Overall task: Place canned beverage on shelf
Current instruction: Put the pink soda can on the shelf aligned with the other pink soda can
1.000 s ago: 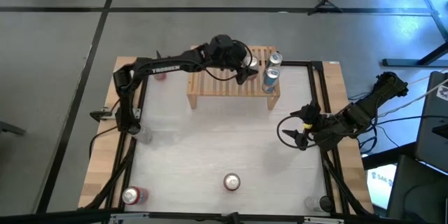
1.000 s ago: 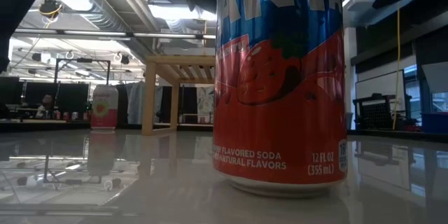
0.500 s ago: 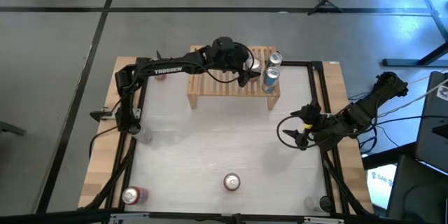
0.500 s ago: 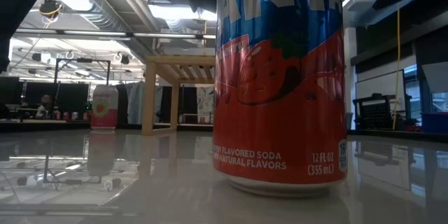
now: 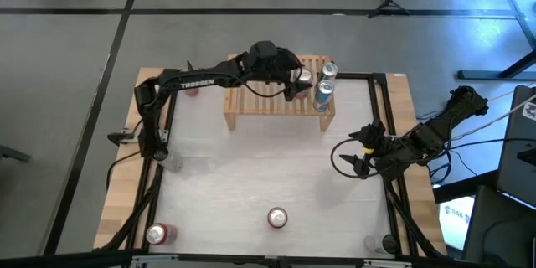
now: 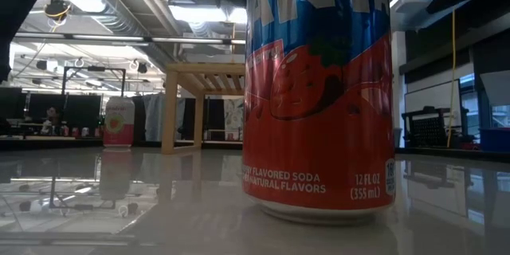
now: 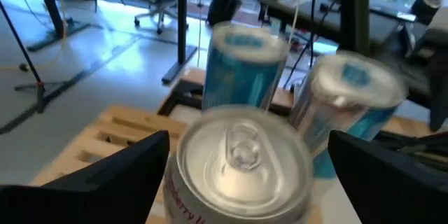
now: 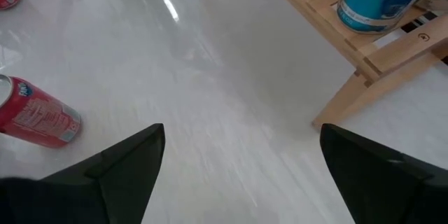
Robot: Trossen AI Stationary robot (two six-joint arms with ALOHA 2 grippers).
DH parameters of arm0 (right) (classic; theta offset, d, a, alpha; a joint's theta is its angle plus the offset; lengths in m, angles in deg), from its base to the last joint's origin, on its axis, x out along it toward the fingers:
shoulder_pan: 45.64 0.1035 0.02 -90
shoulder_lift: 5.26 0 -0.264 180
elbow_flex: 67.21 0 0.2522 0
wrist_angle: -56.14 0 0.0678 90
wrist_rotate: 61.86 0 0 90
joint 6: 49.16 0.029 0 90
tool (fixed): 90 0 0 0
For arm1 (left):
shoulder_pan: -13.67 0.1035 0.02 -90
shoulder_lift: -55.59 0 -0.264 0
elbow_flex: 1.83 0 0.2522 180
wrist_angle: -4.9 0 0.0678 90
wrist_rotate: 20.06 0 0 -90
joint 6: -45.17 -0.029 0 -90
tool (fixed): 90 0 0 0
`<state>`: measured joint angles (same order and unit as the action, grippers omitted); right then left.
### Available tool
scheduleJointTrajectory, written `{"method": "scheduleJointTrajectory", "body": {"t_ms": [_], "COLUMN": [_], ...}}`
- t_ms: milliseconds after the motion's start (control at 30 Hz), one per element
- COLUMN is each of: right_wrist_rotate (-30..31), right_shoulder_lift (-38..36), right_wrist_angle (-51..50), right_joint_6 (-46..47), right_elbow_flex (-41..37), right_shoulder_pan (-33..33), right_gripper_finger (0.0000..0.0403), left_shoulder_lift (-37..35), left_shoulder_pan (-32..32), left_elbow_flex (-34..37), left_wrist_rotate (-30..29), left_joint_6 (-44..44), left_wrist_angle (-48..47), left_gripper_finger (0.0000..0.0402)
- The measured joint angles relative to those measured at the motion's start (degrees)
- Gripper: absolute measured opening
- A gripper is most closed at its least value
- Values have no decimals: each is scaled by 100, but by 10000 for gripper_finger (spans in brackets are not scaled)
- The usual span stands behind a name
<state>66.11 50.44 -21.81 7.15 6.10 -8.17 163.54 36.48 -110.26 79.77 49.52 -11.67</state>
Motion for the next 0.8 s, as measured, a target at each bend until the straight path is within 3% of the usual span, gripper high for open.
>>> {"method": "scheduleJointTrajectory", "body": {"t_ms": [300,533,633,800], "right_wrist_rotate": [-2,-97,-108,-48], "right_shoulder_lift": [0,4,22,31], "right_wrist_angle": [-34,33,105,139], "right_joint_6": [-4,-6,-94,-731], "right_elbow_flex": [0,0,0,0], "right_shoulder_pan": [0,0,0,0], "right_gripper_finger": [370,370,370,369], "left_shoulder_lift": [-965,-1746,-1975,-2209], "left_shoulder_pan": [-22,-528,-1066,-2239], "left_elbow_flex": [0,-2,0,0], "left_wrist_rotate": [-49,-38,-457,-1705], "left_joint_6": [-14,255,287,841], "left_wrist_angle": [64,-1272,-2089,-3036], "left_gripper_finger": [382,382,382,382]}}
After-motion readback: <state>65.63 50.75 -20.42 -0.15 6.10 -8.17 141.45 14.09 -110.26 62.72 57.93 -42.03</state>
